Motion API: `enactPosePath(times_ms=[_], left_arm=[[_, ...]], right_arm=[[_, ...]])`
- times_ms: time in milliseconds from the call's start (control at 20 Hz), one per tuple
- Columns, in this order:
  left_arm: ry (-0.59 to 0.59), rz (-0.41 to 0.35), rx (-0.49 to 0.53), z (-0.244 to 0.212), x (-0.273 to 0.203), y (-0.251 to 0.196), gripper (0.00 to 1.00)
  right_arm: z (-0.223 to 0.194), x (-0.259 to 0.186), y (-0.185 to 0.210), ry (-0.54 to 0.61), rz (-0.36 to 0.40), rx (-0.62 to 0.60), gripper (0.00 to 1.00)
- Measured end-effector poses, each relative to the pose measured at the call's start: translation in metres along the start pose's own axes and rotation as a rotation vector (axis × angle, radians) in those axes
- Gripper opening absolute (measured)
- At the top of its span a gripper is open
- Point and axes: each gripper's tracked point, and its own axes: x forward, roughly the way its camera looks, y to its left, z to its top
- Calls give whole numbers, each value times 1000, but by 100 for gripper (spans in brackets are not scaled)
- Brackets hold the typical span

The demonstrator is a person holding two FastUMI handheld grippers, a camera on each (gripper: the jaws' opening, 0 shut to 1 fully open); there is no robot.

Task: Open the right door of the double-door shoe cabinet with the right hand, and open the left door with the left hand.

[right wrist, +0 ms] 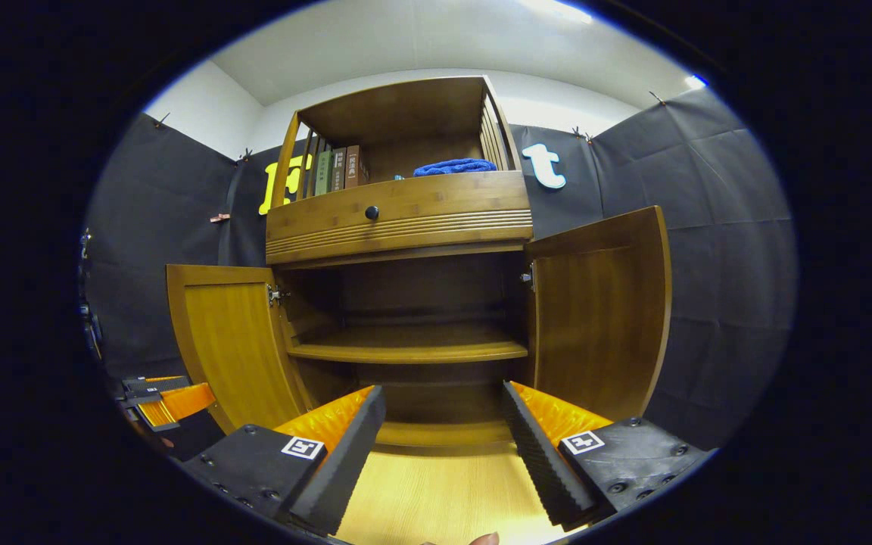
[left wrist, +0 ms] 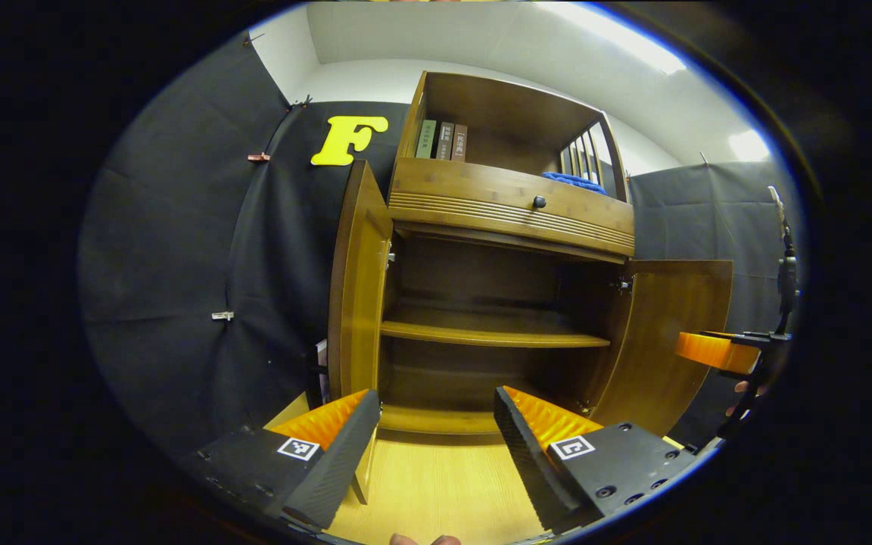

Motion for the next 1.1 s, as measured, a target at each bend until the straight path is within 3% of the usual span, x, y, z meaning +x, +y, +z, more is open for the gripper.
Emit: enactPosePath(times_ms=[400, 1100], left_arm=[[-1, 17, 18, 2, -1, 2, 95], [2, -47, 71, 0, -2, -25, 94]], right_arm=[[-6, -5, 2, 8, -1, -13, 98], [-11, -14, -12, 24, -31, -30, 98]])
